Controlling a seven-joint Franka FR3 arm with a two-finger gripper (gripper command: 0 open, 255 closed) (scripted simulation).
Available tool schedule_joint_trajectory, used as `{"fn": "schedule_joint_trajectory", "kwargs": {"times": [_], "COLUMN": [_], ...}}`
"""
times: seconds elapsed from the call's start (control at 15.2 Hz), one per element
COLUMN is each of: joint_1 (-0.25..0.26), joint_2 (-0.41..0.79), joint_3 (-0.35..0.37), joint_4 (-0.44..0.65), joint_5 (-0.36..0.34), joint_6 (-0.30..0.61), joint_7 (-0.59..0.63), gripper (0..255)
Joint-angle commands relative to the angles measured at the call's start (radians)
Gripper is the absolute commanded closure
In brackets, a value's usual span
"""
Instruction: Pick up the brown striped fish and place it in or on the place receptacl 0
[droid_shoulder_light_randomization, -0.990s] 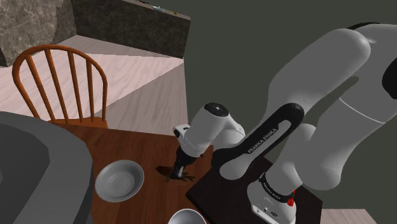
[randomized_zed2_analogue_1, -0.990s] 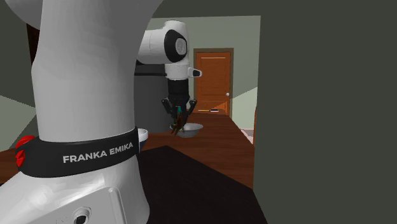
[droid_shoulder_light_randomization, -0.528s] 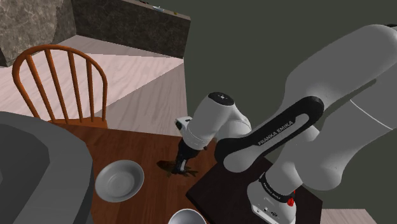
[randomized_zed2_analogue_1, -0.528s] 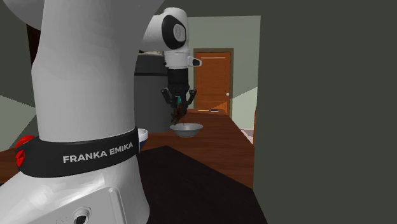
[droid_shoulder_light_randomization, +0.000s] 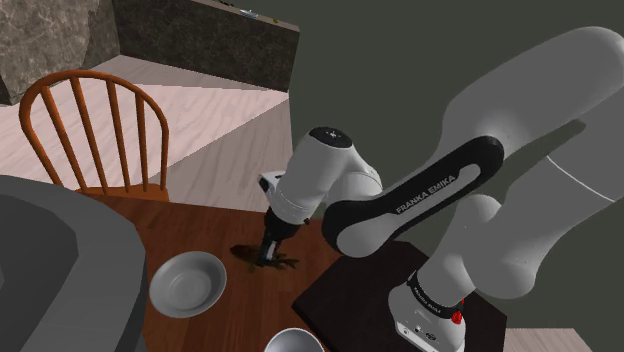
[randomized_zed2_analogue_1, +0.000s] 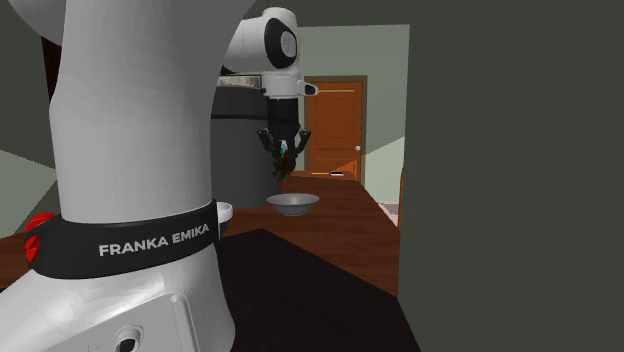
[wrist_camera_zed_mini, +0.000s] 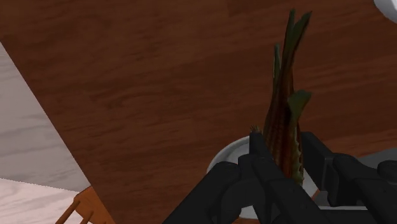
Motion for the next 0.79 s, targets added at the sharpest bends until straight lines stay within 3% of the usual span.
{"fn": "schedule_joint_trajectory", "kwargs": {"times": [0.0,0.4,0.66,0.73], "joint_1": [-0.02,-0.015,0.017,0.02], "joint_2": [0.07,0.277,0.409,0.419], "joint_3": [0.014,0.009,-0.01,-0.014], "joint_4": [0.082,0.347,0.536,0.534], "joint_5": [-0.06,-0.226,-0.297,-0.303], "joint_6": [-0.014,-0.083,-0.149,-0.138], "joint_7": [0.047,0.179,0.234,0.238], "gripper": [255,255,255,255]}}
